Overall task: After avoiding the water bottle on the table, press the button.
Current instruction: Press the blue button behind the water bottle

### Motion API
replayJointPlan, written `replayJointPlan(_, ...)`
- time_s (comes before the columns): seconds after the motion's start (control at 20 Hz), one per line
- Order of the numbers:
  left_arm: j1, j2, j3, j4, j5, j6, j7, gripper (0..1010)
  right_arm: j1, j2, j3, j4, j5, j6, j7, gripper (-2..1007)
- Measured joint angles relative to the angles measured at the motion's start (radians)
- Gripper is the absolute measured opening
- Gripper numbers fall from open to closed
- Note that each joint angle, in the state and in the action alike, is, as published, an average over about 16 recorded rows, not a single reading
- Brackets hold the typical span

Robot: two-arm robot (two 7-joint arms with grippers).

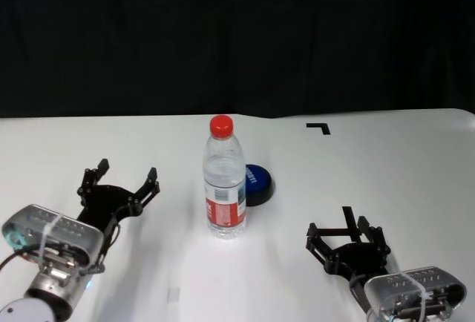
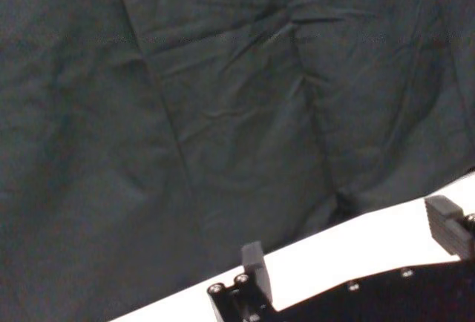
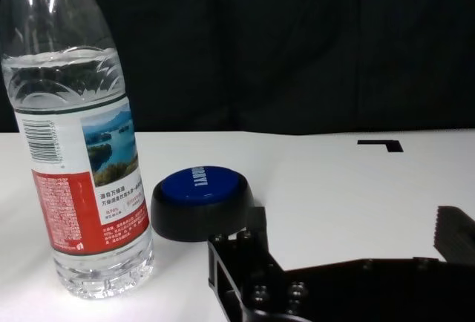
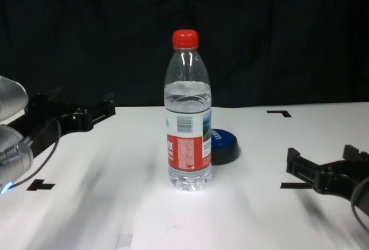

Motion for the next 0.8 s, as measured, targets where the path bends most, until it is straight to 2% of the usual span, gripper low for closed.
replayJointPlan(0.8, 0.079, -0.02, -0.026, -0.083, 0.025, 0.025, 0.024, 1009, 0.0, 0.0, 0.0, 0.0, 0.0, 0.0, 0.0, 1003)
